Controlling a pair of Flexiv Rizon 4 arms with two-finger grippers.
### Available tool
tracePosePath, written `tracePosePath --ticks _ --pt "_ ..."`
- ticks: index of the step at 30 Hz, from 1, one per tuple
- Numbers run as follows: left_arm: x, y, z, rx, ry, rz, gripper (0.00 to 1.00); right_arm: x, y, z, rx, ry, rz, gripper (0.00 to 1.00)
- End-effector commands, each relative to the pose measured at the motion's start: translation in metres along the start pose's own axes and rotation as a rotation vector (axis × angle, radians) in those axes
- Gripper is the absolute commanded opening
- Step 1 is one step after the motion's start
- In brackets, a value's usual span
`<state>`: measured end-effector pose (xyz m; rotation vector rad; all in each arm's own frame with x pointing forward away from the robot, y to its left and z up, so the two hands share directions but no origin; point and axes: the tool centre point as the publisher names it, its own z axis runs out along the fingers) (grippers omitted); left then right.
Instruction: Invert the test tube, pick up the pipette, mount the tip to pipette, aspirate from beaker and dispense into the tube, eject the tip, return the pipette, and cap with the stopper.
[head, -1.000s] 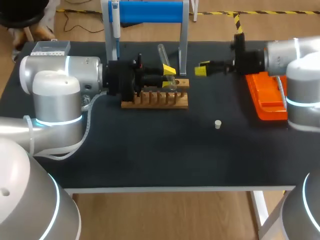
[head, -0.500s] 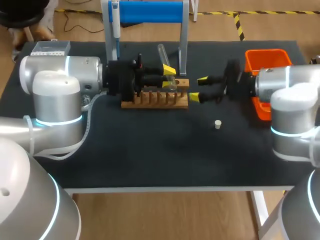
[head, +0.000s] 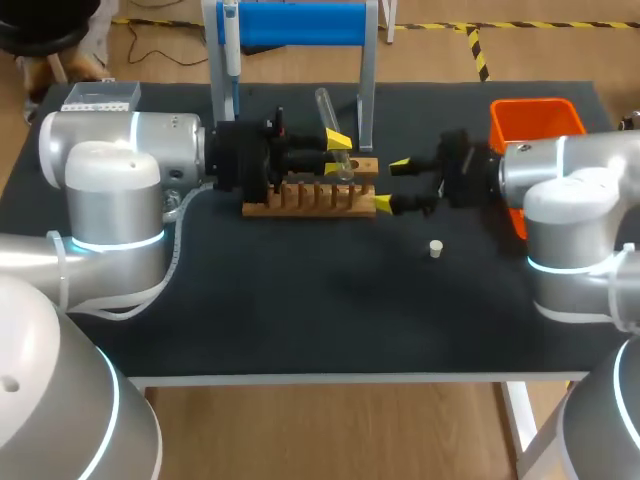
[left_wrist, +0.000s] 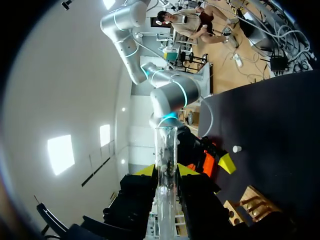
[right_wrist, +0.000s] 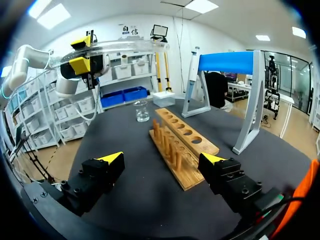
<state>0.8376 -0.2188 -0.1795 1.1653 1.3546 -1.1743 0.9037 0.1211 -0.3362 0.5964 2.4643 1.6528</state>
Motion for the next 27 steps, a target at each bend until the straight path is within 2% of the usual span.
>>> tracePosePath --ticks 1,9,19,27 --pt "0.0 0.0 0.0 0.0 0.0 0.002 0.0 -0.005 -0.002 0.011 0.009 -0.002 -0.007 1.0" --pt "0.0 0.0 0.0 0.0 0.0 0.002 0.0 -0.015 -0.004 0.022 0.02 -0.013 -0.005 1.0" --pt "0.0 0.0 0.0 0.0 0.0 0.002 0.0 -0.016 -0.003 0.027 0.015 -0.015 -0.046 1.0" --pt "0.0 0.0 0.0 0.0 0.0 0.002 0.0 -0.017 -0.003 0.027 0.003 -0.024 -0.033 1.0"
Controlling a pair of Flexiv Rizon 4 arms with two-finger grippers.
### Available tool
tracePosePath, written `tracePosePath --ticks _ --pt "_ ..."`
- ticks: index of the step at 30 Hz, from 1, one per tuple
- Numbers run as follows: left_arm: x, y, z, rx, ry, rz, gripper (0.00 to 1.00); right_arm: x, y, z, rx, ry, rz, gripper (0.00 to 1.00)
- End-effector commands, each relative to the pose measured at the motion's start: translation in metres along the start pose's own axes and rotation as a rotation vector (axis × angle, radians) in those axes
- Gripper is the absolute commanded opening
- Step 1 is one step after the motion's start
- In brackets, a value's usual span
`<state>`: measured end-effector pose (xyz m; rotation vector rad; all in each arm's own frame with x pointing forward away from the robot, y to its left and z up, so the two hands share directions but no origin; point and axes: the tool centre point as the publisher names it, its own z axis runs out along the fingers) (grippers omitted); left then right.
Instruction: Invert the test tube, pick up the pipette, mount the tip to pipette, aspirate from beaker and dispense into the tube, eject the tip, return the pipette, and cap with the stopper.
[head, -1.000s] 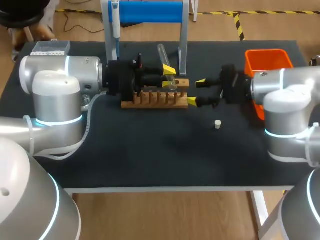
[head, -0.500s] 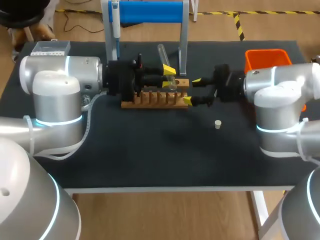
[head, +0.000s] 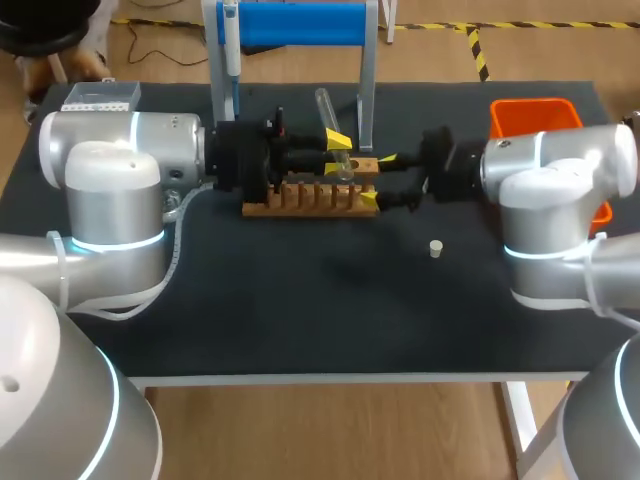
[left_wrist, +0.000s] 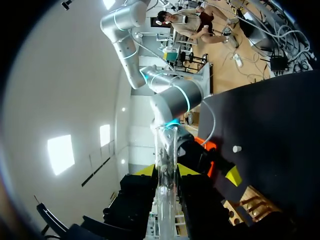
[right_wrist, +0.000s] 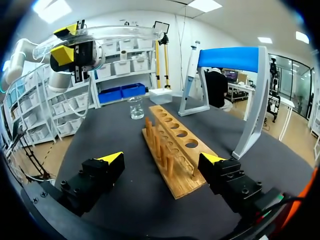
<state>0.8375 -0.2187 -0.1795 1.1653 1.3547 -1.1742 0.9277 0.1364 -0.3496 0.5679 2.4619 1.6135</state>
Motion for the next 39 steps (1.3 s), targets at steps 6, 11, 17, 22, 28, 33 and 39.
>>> tracePosePath --ticks 6,11,17,22,28,33,39 --pt "0.0 0.0 0.0 0.0 0.0 0.002 0.0 0.001 -0.002 0.001 -0.011 -0.007 -0.001 1.0" --pt "0.0 0.0 0.0 0.0 0.0 0.002 0.0 0.001 -0.002 0.001 -0.011 -0.007 -0.001 1.0" --pt "-0.006 0.013 0.002 0.0 -0.019 -0.194 0.0 0.001 -0.002 0.001 -0.011 -0.007 -0.001 1.0" --pt "-0.021 0.027 -0.002 -0.016 -0.042 -0.362 0.0 0.001 -0.002 0.001 -0.011 -0.007 -0.001 1.0" --pt "-0.037 0.039 -0.003 -0.009 -0.143 -0.636 0.0 0.001 -0.002 0.001 -0.011 -0.007 -0.001 1.0" --pt "-0.042 0.04 -0.003 -0.02 -0.164 -0.791 0.0 0.001 -0.002 0.001 -0.011 -0.007 -0.001 1.0" --pt "-0.045 0.04 -0.003 -0.031 -0.148 -0.818 0.0 0.001 -0.002 0.001 -0.011 -0.007 -0.001 1.0"
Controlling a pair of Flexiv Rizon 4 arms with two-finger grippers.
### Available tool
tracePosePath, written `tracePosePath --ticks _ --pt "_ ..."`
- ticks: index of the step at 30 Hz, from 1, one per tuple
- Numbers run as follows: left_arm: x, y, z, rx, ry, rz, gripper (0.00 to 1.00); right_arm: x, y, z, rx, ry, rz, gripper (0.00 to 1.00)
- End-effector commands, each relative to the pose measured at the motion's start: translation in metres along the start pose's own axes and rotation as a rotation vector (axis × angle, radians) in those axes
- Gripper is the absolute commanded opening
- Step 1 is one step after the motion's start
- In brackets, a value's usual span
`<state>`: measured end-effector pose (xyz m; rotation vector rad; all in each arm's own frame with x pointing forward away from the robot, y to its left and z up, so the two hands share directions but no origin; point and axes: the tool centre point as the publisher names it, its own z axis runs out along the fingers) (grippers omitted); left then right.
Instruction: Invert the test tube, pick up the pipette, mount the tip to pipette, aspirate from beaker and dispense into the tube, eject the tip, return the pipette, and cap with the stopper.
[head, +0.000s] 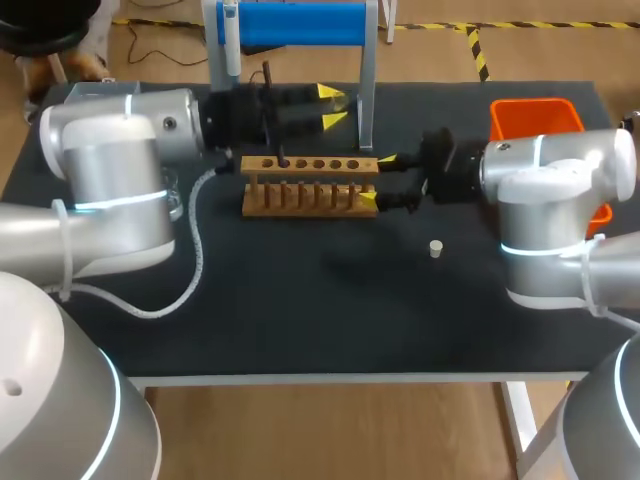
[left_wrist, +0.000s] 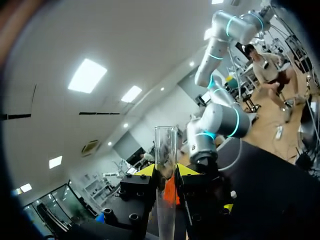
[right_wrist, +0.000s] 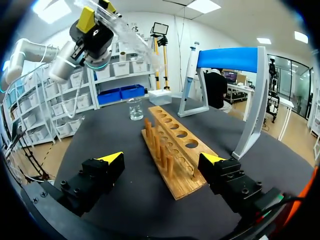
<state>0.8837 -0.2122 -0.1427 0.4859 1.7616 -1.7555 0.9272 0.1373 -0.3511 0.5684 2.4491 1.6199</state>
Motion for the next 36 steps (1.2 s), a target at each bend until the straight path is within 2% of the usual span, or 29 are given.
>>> tracePosePath --ticks 1,12,15,21,26,29,33,36 --pt "-0.001 -0.006 0.003 -0.018 -0.001 -0.016 0.0 0.0 0.0 0.0 -0.001 -0.001 0.0 1.0" --pt "-0.001 -0.006 0.003 -0.018 -0.001 -0.016 0.0 0.0 0.0 0.0 -0.001 -0.001 0.0 1.0" --pt "-0.004 0.006 -0.008 0.011 -0.048 -0.165 0.0 0.0 0.0 0.0 -0.001 -0.001 0.0 1.0" --pt "-0.013 0.013 -0.02 0.047 -0.044 -0.309 0.0 0.0 0.0 0.0 -0.001 -0.001 0.0 1.0" --pt "-0.026 0.017 -0.027 0.067 -0.034 -0.388 0.0 0.0 0.0 0.0 -0.001 -0.001 0.0 1.0" --pt "-0.032 0.021 -0.029 0.037 0.012 -0.446 0.0 0.0 0.0 0.0 -0.001 -0.001 0.0 1.0" --pt "-0.042 0.026 -0.03 0.046 0.058 -0.478 0.0 0.0 0.0 0.0 -0.001 -0.001 0.0 1.0" --pt "-0.047 0.028 -0.027 0.093 0.068 -0.47 0.0 0.0 0.0 0.0 -0.001 -0.001 0.0 1.0"
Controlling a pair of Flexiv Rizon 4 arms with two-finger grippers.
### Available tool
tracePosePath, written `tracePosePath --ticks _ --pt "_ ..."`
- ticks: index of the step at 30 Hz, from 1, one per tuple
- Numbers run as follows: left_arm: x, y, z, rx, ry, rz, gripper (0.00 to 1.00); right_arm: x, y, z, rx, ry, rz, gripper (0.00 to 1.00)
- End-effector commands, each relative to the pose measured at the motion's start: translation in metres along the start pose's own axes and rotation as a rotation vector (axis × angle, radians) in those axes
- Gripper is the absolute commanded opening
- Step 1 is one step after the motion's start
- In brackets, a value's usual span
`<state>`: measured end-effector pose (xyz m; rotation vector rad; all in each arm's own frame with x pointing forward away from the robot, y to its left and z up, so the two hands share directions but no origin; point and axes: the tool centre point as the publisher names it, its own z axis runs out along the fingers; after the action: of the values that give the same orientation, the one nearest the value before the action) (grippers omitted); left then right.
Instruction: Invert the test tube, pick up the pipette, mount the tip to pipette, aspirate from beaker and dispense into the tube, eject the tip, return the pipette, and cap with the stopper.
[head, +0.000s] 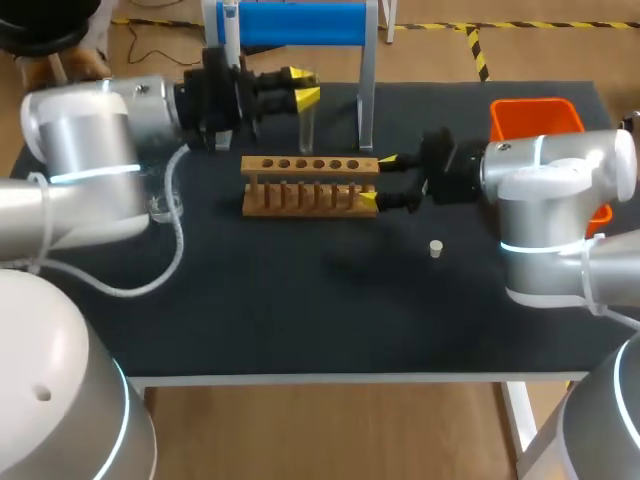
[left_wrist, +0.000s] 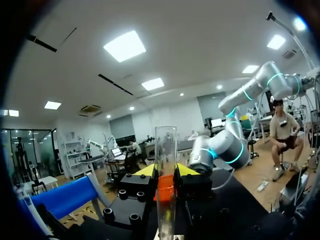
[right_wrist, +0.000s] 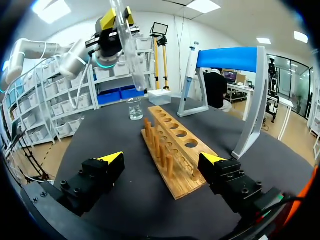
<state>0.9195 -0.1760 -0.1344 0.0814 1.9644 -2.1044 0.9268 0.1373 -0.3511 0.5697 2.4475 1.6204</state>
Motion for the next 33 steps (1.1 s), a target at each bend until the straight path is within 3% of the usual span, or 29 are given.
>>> tracePosePath --ticks 1,9,33 --pt "-0.015 0.006 0.004 0.04 0.088 -0.005 0.0 0.0 0.0 0.0 0.0 0.0 0.0 1.0" --pt "-0.027 0.032 0.014 0.062 0.136 -0.115 0.0 0.0 0.0 0.0 0.0 0.0 0.0 1.0" --pt "-0.038 0.071 0.013 0.055 0.144 -0.141 0.0 0.0 0.0 0.0 0.0 0.0 0.0 1.0"
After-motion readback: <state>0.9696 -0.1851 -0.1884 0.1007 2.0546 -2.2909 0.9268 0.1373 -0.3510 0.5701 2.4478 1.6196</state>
